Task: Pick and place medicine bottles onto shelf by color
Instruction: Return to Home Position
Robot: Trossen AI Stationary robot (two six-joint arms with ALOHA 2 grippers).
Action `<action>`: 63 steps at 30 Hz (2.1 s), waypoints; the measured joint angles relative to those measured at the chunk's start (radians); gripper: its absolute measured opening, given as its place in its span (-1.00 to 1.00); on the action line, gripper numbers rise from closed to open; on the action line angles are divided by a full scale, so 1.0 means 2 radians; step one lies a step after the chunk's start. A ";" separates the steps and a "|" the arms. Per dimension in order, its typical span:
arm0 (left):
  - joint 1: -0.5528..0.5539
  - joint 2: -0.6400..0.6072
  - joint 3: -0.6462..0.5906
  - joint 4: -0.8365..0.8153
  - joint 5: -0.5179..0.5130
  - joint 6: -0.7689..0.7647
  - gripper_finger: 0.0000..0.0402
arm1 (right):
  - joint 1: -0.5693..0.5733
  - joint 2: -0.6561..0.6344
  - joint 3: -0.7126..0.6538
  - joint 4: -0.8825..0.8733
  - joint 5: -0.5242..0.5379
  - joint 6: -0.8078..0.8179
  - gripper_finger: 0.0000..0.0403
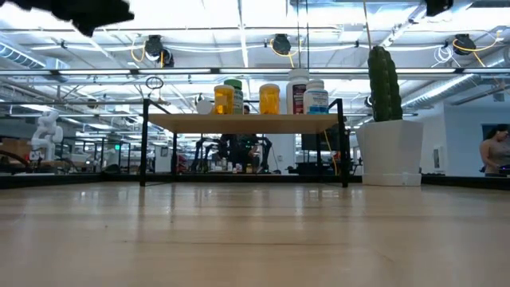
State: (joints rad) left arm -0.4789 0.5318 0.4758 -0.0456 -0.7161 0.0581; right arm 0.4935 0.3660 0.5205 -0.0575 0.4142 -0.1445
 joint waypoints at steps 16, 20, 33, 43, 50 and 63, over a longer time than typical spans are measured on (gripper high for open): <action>0.091 -0.137 -0.150 0.063 0.080 0.031 -0.71 | 0.001 -0.176 -0.069 -0.070 -0.024 -0.026 -0.95; 0.154 -0.146 -0.180 0.105 0.124 0.032 -0.85 | -0.015 -0.141 -0.140 0.013 -0.007 -0.036 -0.94; 0.345 -0.146 -0.216 0.124 0.392 -0.010 -0.93 | -0.100 -0.139 -0.249 0.127 -0.077 0.031 -1.00; 0.363 -0.142 -0.233 0.079 0.420 -0.019 -0.93 | -0.112 -0.138 -0.251 0.105 -0.060 0.069 -1.00; 0.363 -0.141 -0.233 0.086 0.416 -0.018 -0.92 | -0.112 -0.138 -0.252 0.105 -0.065 0.093 -1.00; 0.363 -0.141 -0.233 0.085 0.414 -0.018 -0.91 | -0.112 -0.138 -0.253 0.105 -0.065 0.089 -1.00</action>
State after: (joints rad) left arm 0.2474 0.2493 0.0097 0.1249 0.1123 0.0212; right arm 0.2695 0.0898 0.0154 0.1532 0.2852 0.0338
